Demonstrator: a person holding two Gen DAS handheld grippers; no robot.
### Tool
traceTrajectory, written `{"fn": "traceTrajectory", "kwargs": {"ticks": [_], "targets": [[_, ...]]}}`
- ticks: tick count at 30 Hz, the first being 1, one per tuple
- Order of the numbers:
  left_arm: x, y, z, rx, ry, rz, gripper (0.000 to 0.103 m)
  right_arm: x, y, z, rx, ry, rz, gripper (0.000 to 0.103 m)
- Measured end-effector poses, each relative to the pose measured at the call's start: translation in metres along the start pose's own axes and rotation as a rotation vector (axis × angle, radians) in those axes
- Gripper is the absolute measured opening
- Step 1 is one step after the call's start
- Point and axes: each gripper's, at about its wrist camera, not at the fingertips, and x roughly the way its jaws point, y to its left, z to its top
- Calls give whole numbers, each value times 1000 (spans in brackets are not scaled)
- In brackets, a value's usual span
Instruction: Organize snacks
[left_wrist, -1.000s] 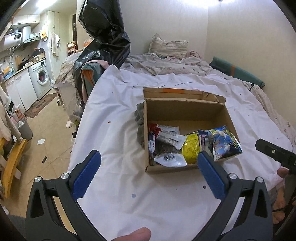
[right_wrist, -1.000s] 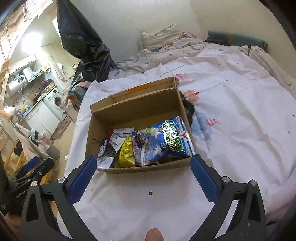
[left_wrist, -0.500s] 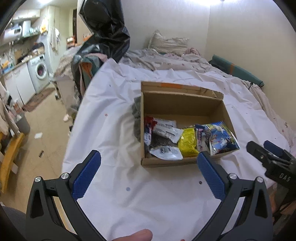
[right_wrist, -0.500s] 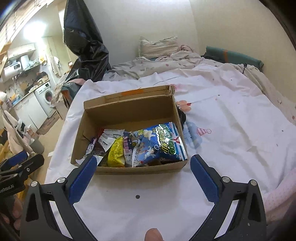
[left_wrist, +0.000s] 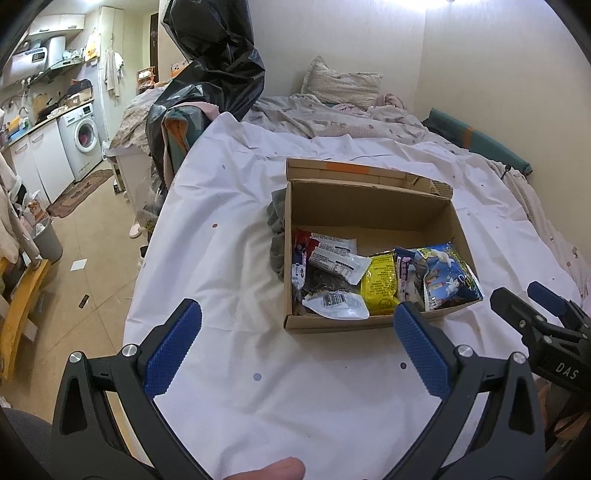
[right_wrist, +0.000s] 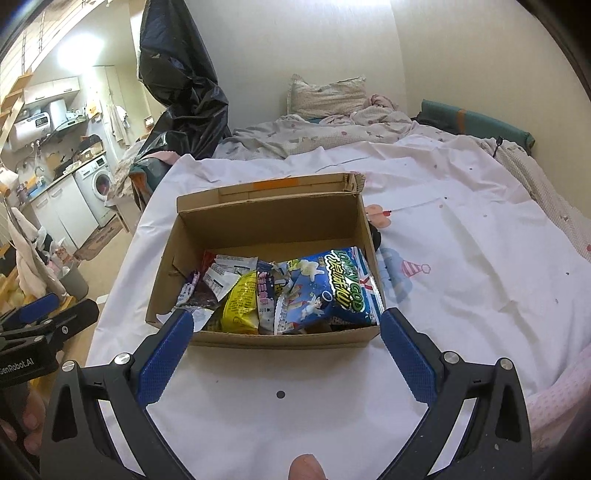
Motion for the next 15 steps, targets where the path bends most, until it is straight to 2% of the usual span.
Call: {"fn": "traceTrajectory", "kwargs": {"ticks": [15], "targets": [[1,2,0,-10,0,0,103,-1,-3,1,6,2,-4,103]]}}
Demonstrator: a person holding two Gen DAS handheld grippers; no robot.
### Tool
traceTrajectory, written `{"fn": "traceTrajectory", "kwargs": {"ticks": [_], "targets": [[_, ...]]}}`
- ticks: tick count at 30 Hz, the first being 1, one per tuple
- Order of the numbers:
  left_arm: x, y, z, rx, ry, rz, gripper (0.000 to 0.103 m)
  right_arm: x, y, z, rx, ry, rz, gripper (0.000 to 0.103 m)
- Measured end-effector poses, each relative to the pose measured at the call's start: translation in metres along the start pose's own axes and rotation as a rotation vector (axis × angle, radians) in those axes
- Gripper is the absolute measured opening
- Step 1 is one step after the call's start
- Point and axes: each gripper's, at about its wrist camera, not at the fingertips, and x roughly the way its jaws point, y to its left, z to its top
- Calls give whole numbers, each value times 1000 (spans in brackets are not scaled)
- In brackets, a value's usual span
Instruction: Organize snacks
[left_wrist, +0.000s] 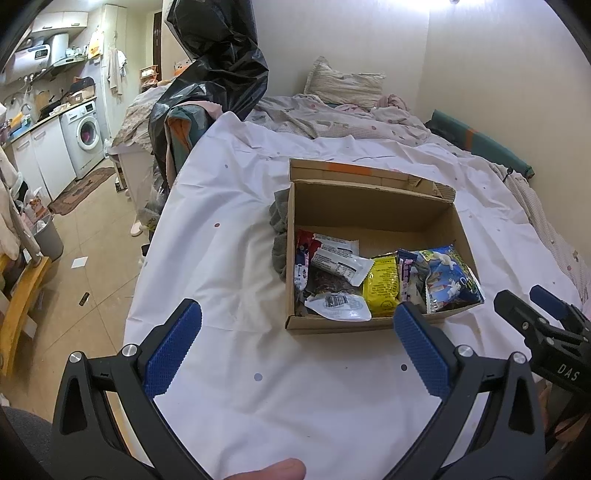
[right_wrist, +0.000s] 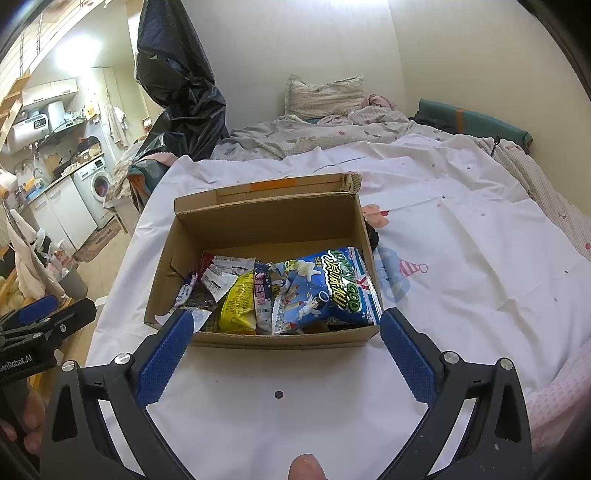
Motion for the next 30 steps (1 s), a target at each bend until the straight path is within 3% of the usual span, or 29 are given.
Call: {"fn": "traceTrajectory", "kwargs": {"ticks": [30], "targets": [[-1,7,-1,-10,4,2,103,0,0,0,7,11,6,103]]}}
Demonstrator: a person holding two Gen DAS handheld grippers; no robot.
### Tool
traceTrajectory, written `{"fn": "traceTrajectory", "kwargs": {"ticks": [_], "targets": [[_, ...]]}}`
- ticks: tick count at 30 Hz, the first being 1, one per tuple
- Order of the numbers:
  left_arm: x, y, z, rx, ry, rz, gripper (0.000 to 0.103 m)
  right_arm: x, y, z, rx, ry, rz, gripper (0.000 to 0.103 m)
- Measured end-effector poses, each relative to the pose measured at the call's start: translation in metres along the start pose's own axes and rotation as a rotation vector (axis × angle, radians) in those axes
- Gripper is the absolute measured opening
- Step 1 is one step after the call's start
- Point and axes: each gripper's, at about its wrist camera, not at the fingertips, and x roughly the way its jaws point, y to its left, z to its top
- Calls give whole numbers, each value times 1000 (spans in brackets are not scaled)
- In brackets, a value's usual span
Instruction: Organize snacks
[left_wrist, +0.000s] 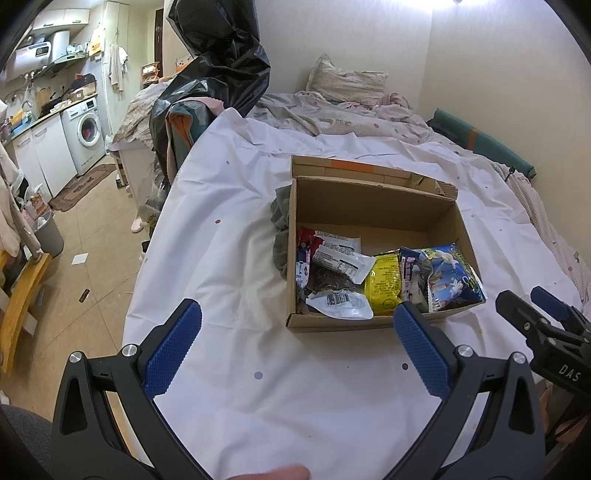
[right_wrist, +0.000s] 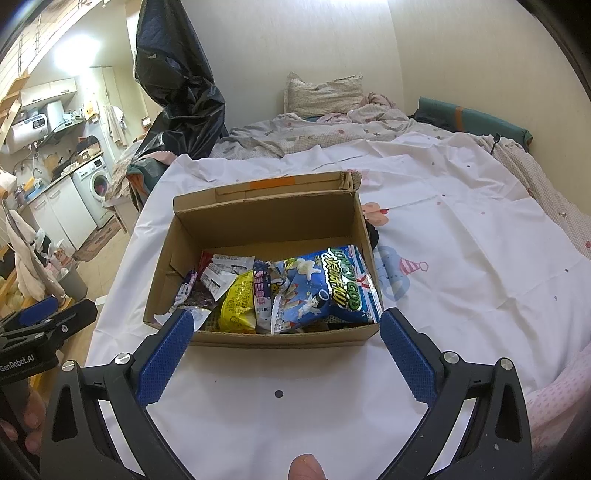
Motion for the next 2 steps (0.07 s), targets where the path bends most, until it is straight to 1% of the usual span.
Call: {"fn": "traceTrajectory", "kwargs": {"ticks": [2], "targets": [[0,2,0,-4,-1,5,103,-2,0,1,-1,-7,1,103]]}}
